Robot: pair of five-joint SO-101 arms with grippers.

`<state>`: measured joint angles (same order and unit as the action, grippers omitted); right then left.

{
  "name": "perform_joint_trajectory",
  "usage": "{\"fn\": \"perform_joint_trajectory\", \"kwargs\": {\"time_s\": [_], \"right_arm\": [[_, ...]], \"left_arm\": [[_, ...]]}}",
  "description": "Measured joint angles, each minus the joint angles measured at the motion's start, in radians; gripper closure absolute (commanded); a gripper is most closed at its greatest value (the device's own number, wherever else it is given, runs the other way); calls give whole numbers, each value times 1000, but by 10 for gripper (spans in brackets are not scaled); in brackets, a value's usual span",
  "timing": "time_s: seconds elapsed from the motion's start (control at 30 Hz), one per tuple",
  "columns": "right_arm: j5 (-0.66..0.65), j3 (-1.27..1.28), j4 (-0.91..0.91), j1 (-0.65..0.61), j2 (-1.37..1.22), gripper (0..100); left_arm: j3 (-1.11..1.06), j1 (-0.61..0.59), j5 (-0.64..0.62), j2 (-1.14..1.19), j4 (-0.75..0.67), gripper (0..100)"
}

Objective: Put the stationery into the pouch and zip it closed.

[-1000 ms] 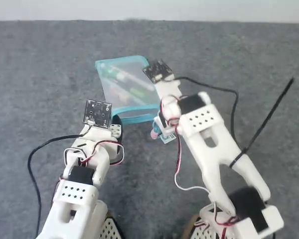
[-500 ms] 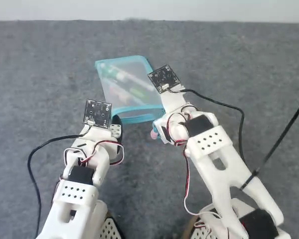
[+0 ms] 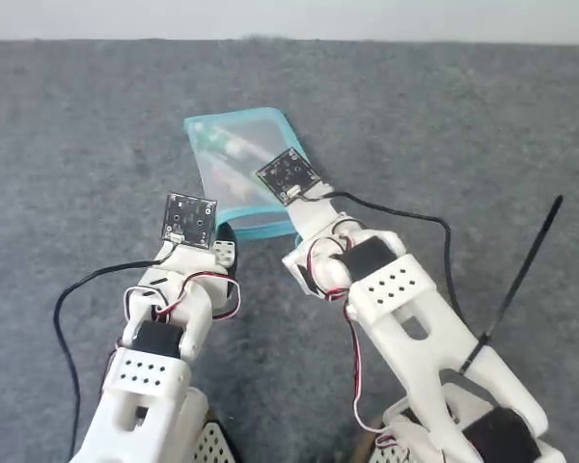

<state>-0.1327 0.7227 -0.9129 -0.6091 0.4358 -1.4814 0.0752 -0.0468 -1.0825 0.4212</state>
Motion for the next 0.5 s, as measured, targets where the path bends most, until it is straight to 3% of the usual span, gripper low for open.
{"fn": "perform_joint_trajectory", "kwargs": {"time_s": [0.5], "right_arm": [[66, 5, 210, -25, -196, 864]], "left_arm": [[0, -2, 0, 0, 0, 988]]}}
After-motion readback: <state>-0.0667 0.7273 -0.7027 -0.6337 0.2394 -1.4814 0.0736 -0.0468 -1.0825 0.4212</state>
